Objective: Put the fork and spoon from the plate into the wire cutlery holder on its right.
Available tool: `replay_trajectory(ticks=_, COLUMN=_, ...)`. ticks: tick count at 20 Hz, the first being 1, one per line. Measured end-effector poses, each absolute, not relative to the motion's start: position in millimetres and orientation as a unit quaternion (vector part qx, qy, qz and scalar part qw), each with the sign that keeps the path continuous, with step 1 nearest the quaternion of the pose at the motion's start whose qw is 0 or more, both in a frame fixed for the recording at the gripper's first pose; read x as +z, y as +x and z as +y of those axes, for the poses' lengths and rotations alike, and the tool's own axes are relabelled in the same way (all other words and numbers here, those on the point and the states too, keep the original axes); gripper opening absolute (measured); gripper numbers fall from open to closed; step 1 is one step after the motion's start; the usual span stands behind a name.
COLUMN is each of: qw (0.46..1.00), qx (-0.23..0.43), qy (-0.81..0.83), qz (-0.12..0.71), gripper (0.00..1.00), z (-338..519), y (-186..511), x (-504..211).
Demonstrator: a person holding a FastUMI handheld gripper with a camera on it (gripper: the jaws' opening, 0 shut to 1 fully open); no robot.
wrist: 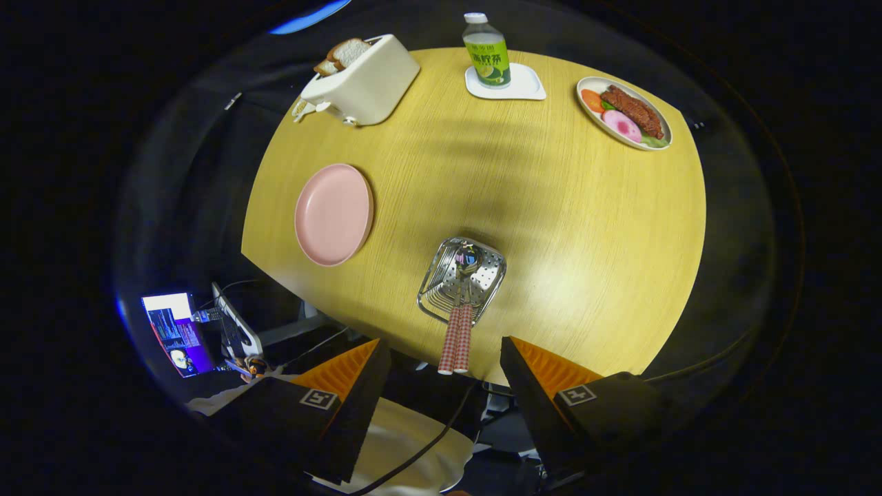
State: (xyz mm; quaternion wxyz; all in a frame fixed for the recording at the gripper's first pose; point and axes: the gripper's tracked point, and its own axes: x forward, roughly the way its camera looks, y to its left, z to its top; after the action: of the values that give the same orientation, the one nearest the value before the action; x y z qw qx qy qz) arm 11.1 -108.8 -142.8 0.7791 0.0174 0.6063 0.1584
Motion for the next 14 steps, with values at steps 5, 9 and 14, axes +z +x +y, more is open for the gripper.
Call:
replay_trajectory(ticks=5, qw=0.854, qx=0.131, qy=0.05, qz=0.501, gripper=0.99, z=-96, y=12, x=-103)
replay_trajectory(ticks=9, qw=0.902, qx=0.104, qy=0.067, qz=0.414, gripper=0.99, z=-79, y=14, x=-65)
replay_trajectory(ticks=14, qw=0.958, qx=0.055, qy=0.076, qz=0.273, gripper=0.99, z=-72, y=24, x=9)
